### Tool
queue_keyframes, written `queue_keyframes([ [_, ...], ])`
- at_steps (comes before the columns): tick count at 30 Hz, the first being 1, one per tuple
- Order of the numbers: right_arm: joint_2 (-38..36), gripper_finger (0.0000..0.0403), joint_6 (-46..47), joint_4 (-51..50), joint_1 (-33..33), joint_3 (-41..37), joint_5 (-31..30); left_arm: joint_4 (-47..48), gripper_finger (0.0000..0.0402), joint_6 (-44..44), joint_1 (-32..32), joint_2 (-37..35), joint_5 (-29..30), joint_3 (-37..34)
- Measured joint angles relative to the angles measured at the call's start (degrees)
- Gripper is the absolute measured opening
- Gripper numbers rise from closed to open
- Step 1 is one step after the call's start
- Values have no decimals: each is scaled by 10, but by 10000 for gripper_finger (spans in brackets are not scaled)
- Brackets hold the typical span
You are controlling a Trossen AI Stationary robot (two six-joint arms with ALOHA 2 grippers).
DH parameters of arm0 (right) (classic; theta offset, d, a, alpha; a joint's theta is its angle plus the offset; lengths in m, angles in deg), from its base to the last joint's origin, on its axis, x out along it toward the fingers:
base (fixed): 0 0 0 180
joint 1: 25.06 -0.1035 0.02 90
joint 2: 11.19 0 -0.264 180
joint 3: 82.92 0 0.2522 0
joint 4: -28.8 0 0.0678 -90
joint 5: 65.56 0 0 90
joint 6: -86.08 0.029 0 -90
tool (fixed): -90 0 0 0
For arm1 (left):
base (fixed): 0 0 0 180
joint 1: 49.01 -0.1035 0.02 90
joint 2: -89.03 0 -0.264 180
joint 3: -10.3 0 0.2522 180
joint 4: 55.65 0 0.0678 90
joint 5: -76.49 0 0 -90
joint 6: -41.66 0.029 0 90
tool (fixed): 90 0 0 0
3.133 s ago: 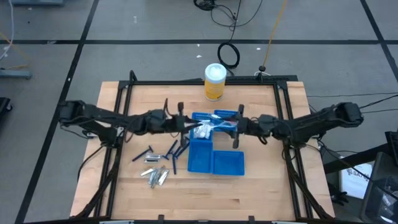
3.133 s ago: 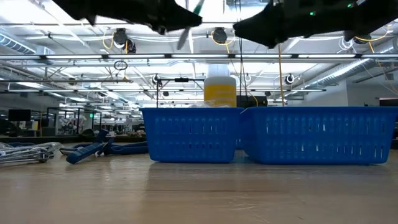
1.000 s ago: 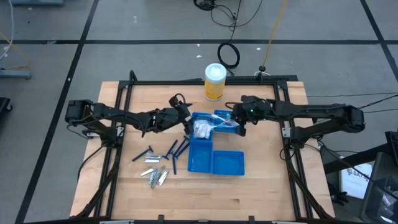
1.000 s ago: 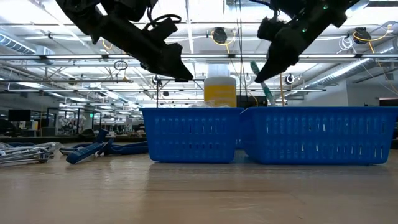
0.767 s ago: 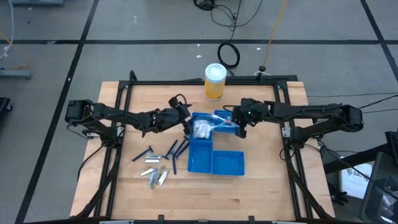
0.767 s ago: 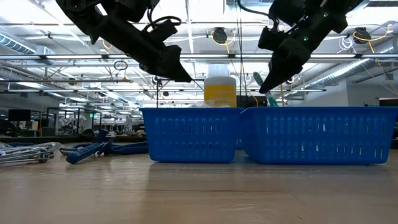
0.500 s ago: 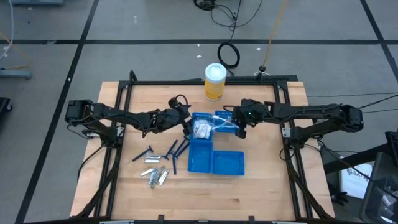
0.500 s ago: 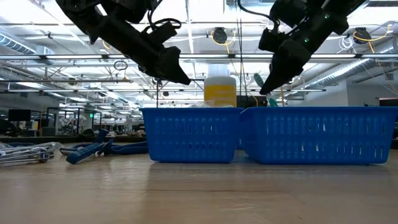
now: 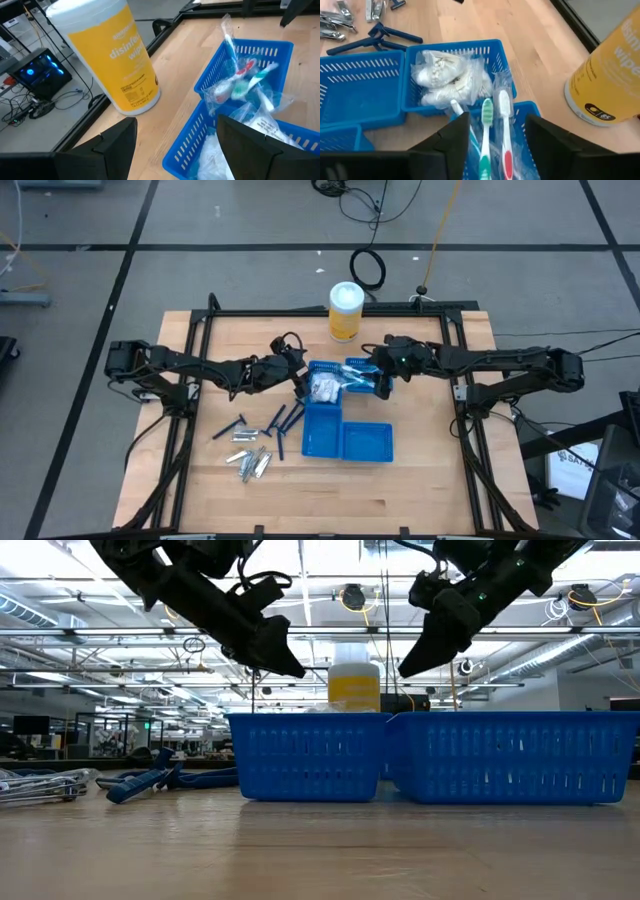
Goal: Pick & Place Travel size toiletries
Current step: Put the blue razor into the bottom right blue bin
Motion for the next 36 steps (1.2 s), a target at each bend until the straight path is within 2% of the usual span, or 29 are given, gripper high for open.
queue_keyframes([
  [4, -5, 199, 3, -2, 0, 0, 0, 42, 269, -5, 2, 0, -3, 0],
  [6, -15, 200, 10, -7, -1, 0, 0, 78, 269, -20, 7, 0, -22, 0],
  [11, -51, 195, 20, -32, -1, 0, 0, 192, 269, -100, 22, 0, -168, 0],
  [13, -62, 192, 20, -32, -1, 0, 0, 240, 269, -148, 30, 0, -202, 0],
  [20, -70, 188, 11, -28, -1, 0, 0, 443, 269, -262, 67, 0, -210, 0],
  [24, -66, 189, 1, -28, -1, 0, 0, 586, 269, -365, 80, -8, -211, 0],
  [27, -66, 189, -5, -25, -1, 0, 0, 641, 269, -403, 91, -25, -215, 0],
  [32, -66, 185, -10, -27, -1, 0, 1, 731, 269, -469, 126, -59, -265, 1],
  [36, -66, 186, -21, 4, -1, -24, 2, 764, 269, -546, 164, -92, -289, 0],
])
